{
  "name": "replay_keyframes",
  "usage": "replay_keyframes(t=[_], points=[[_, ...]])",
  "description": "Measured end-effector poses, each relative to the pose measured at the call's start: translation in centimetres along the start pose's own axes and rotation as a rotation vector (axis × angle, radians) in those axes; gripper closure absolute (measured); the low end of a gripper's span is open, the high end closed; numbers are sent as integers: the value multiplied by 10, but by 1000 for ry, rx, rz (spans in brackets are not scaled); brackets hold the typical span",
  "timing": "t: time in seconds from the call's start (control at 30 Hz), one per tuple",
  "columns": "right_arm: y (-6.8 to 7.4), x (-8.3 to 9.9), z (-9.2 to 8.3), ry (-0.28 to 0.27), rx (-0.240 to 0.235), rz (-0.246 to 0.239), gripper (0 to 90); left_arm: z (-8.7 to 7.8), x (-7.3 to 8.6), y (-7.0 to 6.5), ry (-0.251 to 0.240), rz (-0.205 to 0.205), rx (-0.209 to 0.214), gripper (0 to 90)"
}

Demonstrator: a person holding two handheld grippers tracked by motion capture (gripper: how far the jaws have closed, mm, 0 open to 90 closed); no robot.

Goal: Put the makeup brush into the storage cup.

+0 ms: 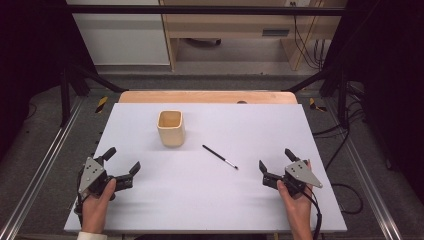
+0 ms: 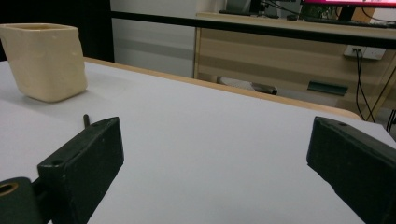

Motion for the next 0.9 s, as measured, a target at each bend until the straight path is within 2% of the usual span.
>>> replay_keyframes(t=[0.3,0.43,0.53,0.63,0.77,0.87,0.9], points=[[-5,2,-4,16,-1,2,56,1,1,-3,6,1,15,1],[-5,2,-4,22,3,-23,56,0,1,-4,8,15,13,1],[-1,2,-4,50,5,-72,52,2,2,-4,13,13,11,1],[5,-1,-3,68,25,-153,51,3,3,-5,15,19,14,1],[14,-6,-1,84,38,-218,57,3,3,-8,21,32,19,1],[18,-10,0,98,45,-228,59,4,4,-9,21,47,23,1],[21,-13,1,124,32,-224,58,4,4,-9,21,45,24,1]])
Point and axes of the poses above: each handheld gripper's, and its own axes: z roughly forward along the jaws, x roughly out of its underside, y roughly to its left, the point moved 4 cm from there along z, roughly forward along the jaws, and after that the axes turned 8 degrees about -x, right-handed, at the moved point
